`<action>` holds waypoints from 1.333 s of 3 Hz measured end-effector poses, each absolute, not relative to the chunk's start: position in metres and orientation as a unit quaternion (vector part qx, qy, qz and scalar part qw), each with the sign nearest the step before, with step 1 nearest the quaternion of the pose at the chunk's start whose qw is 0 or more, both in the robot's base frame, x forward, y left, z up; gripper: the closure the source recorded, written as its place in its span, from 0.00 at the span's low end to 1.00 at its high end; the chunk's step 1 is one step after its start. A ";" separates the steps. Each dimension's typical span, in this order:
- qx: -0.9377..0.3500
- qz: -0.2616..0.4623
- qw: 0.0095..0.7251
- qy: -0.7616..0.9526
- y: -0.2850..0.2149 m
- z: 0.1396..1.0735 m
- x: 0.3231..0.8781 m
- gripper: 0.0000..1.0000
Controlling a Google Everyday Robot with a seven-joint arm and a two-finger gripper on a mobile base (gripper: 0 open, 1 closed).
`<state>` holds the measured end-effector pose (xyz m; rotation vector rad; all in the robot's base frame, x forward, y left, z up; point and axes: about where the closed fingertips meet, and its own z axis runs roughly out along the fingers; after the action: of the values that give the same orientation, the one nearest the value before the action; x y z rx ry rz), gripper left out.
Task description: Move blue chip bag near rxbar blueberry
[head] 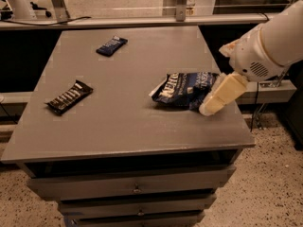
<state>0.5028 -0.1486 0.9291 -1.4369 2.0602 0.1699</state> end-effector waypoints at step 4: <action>-0.518 0.080 0.345 0.779 -0.132 0.870 0.550 0.41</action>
Offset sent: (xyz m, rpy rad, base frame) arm 0.0405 0.0307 -0.0666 0.0976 -0.0149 -0.0045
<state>0.5499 -0.1319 0.8695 -1.3442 2.0211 0.2086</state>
